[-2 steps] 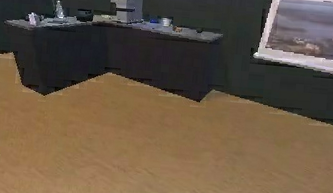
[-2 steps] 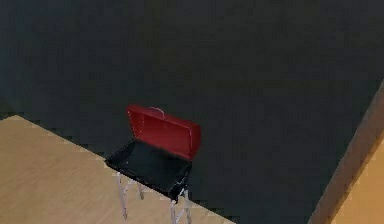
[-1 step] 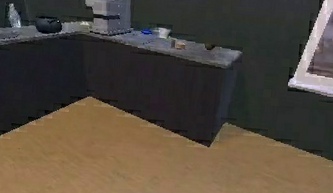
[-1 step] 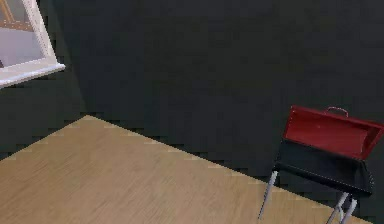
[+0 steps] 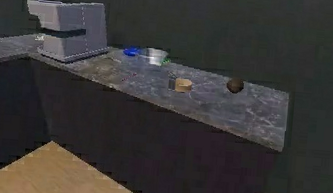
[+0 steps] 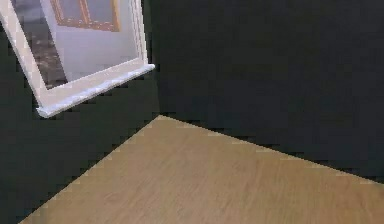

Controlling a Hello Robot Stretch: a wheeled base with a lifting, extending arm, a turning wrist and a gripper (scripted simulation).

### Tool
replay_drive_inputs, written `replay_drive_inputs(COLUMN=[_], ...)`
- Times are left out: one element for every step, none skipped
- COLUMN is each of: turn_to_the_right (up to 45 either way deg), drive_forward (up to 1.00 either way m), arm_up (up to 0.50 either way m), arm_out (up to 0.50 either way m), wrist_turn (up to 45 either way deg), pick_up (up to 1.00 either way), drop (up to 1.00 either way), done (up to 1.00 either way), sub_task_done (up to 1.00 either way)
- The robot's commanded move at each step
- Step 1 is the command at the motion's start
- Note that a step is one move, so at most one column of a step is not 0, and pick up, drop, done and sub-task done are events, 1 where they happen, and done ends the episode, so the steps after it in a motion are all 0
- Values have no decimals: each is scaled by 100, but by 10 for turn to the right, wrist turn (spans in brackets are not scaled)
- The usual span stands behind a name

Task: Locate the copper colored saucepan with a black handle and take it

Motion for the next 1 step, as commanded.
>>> replay_drive_inputs(turn_to_the_right=[60], drive_forward=[0], arm_up=[0], arm_out=[0], wrist_turn=[0], pick_up=[0], drop=[0], done=[0], sub_task_done=[0])
